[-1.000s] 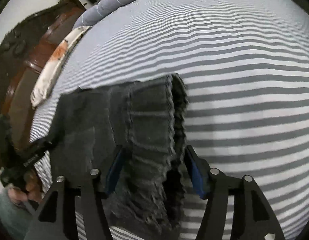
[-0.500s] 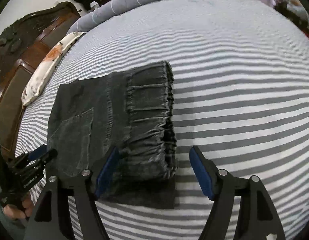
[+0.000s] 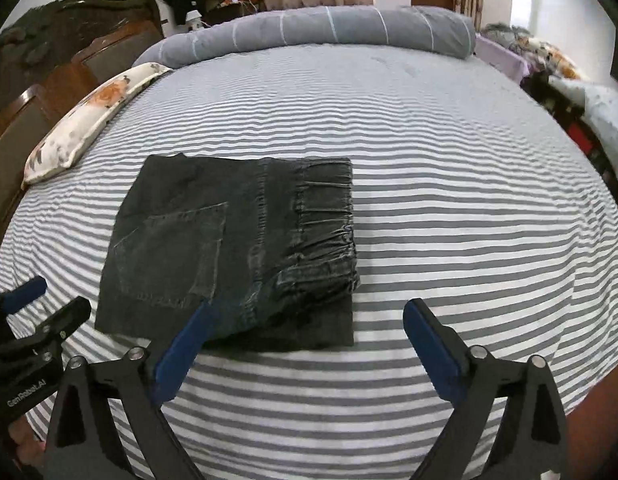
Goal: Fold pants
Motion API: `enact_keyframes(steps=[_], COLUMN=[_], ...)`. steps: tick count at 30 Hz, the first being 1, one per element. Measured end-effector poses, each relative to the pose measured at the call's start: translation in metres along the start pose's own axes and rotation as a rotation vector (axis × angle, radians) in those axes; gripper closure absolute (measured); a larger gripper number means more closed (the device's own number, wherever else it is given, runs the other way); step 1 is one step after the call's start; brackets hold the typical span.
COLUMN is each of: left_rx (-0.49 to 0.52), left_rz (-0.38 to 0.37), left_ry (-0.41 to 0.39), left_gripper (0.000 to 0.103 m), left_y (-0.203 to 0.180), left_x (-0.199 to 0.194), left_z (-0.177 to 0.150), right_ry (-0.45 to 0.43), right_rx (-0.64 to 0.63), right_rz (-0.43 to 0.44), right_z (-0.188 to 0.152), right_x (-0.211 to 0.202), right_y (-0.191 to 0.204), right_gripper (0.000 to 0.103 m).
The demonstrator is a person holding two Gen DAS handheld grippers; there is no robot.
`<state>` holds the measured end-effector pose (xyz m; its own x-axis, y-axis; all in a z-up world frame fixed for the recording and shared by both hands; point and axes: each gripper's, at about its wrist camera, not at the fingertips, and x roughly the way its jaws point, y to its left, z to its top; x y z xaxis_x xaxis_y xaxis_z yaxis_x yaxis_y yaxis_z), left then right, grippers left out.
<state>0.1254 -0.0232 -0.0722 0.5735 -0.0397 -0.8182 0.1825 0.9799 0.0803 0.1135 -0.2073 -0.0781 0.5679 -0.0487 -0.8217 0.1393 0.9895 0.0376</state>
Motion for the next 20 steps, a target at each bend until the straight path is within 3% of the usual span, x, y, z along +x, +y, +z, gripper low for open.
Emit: enact_keyframes(steps=[9, 20], left_rx=[-0.046, -0.065], left_rz=[0.057, 0.052], left_ry=[-0.027, -0.019], left_gripper=[0.026, 0.026], left_y=[0.006, 0.006], left_x=[-0.026, -0.034], left_z=[-0.014, -0.026], right_ry=[-0.013, -0.021], right_rx=[-0.04, -0.049], right_rz=[0.011, 0.02], right_z=[-0.02, -0.035], right_x=[-0.02, -0.031], right_y=[0.02, 0.026], right_gripper=[0.007, 0.006])
